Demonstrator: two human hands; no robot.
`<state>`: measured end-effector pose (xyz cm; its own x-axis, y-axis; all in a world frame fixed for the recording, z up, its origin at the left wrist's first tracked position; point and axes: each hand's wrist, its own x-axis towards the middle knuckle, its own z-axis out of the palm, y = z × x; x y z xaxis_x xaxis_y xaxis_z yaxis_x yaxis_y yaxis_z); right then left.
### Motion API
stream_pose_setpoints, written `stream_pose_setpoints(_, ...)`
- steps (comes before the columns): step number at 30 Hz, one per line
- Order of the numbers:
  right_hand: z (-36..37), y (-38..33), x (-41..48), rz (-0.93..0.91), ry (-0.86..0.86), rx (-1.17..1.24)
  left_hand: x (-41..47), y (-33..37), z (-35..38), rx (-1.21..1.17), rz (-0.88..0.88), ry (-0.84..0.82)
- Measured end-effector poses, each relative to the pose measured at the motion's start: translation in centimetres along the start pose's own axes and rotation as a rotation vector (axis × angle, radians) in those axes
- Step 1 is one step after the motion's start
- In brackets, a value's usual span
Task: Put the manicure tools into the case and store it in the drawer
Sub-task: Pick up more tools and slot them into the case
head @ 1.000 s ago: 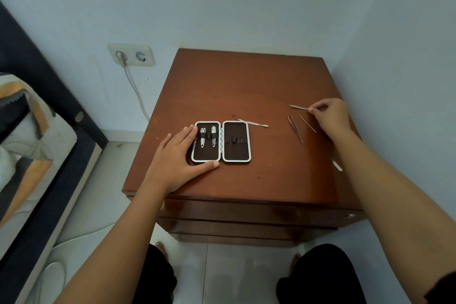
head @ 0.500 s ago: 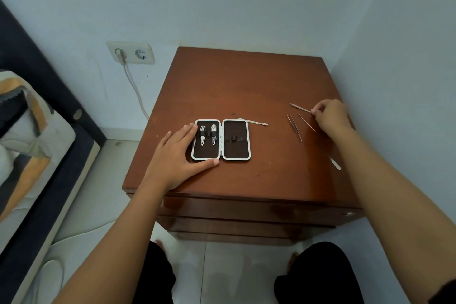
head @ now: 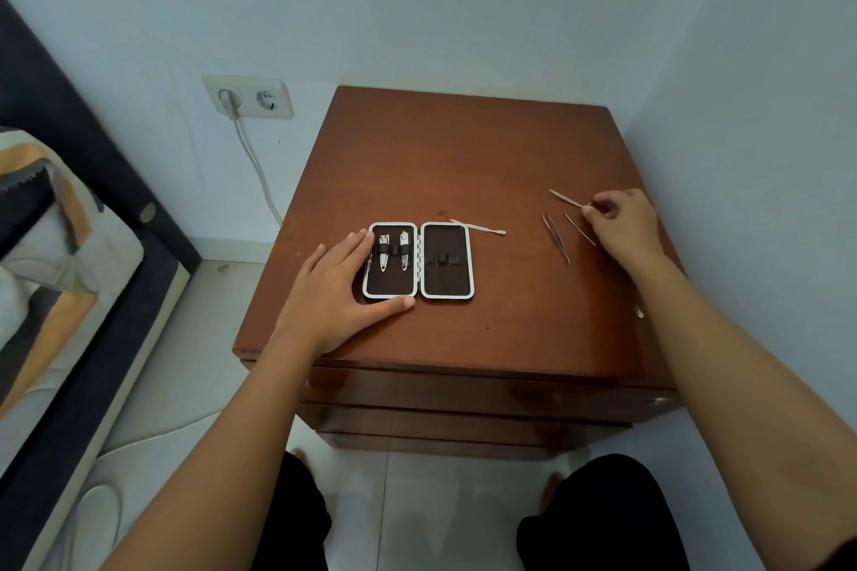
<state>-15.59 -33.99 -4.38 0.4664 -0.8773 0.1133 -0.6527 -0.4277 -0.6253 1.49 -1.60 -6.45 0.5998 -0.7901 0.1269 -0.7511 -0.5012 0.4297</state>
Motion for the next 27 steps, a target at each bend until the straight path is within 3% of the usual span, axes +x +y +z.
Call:
stream_pose_setpoints(10, -0.5, -0.1, 0.9, 0.094, -0.068, 0.037, 0.1, -0.1, 0.1, 0.013, -0.006, -0.004)
stream_pose_setpoints(21, -0.6, -0.8, -0.9, 0.129, 0.141, 0.278, 0.1, -0.3, 0.3, 0.026, 0.001, -0.014)
stream_pose_setpoints(27, -1.3, -5.2, -4.8, 0.088, 0.121, 0.465, -0.1, -0.3, 0.2, 0.057, 0.043, -0.055)
